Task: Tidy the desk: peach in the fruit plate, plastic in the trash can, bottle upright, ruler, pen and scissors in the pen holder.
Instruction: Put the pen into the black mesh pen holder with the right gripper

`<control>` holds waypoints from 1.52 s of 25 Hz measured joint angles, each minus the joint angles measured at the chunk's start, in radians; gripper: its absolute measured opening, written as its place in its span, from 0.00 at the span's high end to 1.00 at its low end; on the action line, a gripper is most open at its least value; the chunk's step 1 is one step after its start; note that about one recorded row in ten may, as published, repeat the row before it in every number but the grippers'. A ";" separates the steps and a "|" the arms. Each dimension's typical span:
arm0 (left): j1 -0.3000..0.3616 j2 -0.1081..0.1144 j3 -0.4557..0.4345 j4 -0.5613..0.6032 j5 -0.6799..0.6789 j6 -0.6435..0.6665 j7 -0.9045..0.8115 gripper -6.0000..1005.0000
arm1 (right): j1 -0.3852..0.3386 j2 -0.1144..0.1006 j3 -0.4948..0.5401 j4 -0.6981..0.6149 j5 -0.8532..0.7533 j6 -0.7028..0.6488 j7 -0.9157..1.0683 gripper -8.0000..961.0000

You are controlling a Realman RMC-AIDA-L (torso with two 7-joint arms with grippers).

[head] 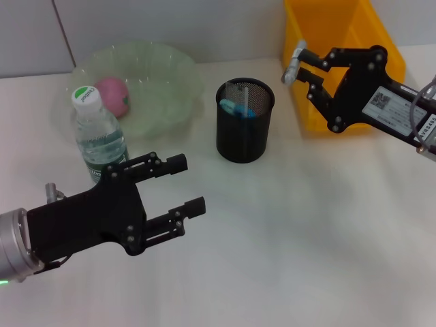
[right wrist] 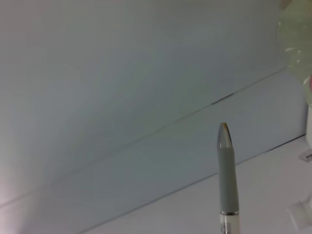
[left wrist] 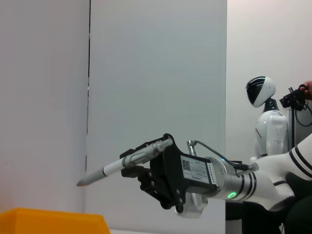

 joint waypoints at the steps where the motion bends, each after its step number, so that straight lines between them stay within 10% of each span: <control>1: 0.000 0.000 0.001 0.000 0.000 -0.001 0.000 0.36 | 0.000 0.001 -0.002 -0.008 -0.004 0.000 -0.014 0.86; 28: 0.023 -0.002 -0.001 -0.002 0.000 0.003 0.010 0.36 | -0.045 -0.036 -0.111 -0.401 -0.172 -0.044 -0.596 0.86; 38: 0.020 -0.005 0.008 -0.008 0.001 -0.006 0.018 0.36 | -0.080 0.022 -0.114 -0.824 -0.269 0.035 -1.057 0.86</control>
